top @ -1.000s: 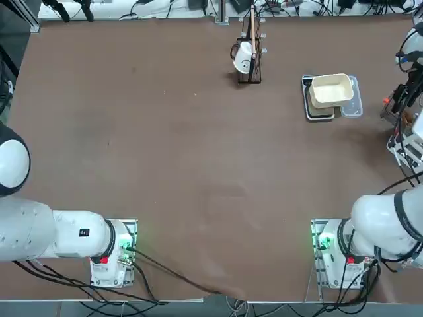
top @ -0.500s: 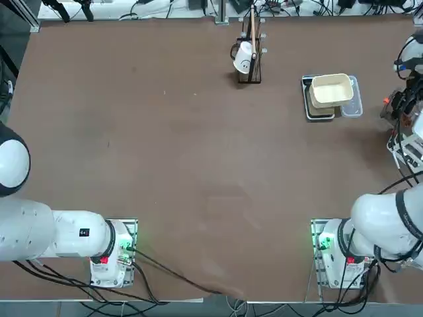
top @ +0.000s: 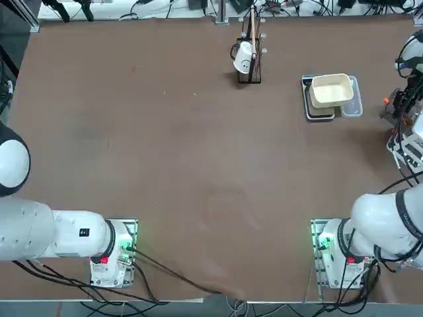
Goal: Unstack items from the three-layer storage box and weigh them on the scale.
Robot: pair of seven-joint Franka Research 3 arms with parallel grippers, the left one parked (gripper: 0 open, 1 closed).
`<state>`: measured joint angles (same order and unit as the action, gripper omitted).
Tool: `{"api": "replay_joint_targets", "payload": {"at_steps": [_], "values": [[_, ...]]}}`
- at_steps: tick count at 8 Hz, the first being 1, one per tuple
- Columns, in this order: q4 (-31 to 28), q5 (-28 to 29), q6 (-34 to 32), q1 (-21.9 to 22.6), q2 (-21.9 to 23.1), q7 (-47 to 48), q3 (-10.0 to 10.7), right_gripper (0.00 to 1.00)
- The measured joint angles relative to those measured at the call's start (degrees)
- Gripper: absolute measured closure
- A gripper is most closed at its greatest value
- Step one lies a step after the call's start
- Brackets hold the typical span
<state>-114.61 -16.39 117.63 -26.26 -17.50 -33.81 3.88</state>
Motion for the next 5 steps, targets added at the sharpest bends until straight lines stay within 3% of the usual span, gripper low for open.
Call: {"api": "replay_joint_targets", "payload": {"at_steps": [1,2,5], "values": [[0.4,0.0,-0.8,0.2,0.5,0.0,-0.5,0.63],[1.6,1.3,-2.8,0.7,1.5,0.2,-1.3,0.63],[10.4,12.1,-13.5,3.5,4.4,0.8,-2.6,0.63]]}}
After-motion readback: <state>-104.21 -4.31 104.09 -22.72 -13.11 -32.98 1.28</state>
